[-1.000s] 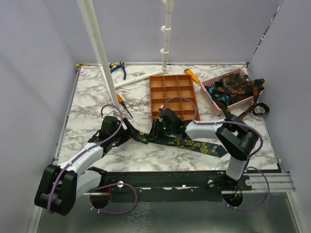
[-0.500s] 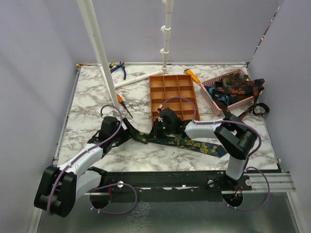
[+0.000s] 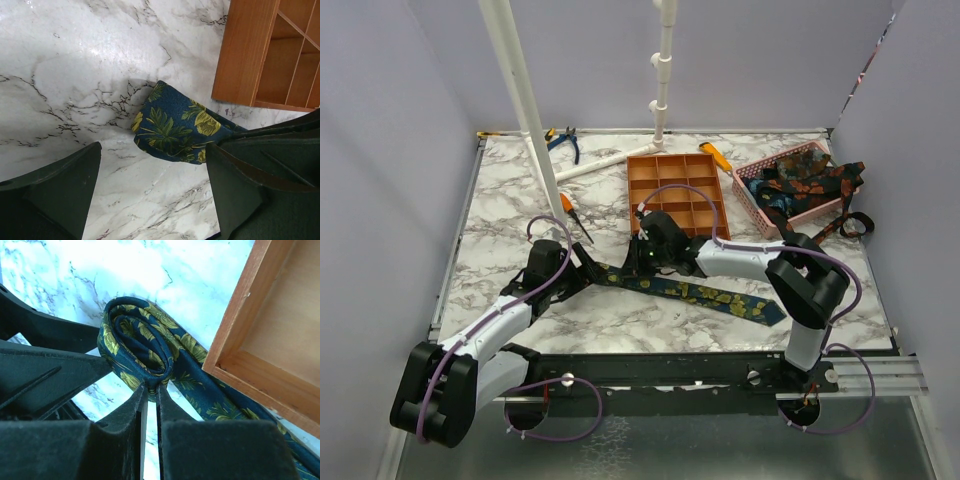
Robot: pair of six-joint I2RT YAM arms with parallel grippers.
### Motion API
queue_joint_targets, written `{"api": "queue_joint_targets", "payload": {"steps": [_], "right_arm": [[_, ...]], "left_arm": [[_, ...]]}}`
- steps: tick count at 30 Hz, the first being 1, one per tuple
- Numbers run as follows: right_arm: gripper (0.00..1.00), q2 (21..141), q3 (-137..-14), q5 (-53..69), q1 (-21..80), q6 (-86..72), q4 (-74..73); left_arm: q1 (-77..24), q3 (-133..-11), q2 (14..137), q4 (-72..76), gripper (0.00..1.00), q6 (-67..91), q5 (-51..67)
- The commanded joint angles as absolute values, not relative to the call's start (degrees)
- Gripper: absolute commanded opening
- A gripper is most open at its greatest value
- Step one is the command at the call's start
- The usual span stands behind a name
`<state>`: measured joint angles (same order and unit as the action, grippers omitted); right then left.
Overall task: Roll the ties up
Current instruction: Roll the tie at the center of the board.
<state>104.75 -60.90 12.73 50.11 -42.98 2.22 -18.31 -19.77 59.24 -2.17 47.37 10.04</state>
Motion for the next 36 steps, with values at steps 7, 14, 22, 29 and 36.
{"api": "queue_joint_targets", "payload": {"steps": [7,14,22,29,36], "right_arm": [[0.12,107.09,-62.09,10.61,48.41,-37.99,-2.22],[0.27,104.66,-59.85,9.09,48.42,-40.29,-2.09],[0.35,98.47,-56.25,10.33,48.38,-42.7,0.7],[0.29,100.53,-59.79,13.95,48.75,-42.5,2.02],[0.27,103.16,-61.11,15.55,49.96,-42.99,2.01]], "left_arm": [[-17.93,-18.63,59.09,-0.77,0.85,47.46,11.44],[-17.93,-18.8,59.24,-0.73,0.85,47.37,11.24],[-17.98,-19.05,57.9,-0.88,0.86,47.64,9.72],[-17.84,-21.33,58.42,-1.88,0.89,47.81,7.19],[-17.76,-22.78,59.79,-2.82,0.9,46.55,6.45]]}}
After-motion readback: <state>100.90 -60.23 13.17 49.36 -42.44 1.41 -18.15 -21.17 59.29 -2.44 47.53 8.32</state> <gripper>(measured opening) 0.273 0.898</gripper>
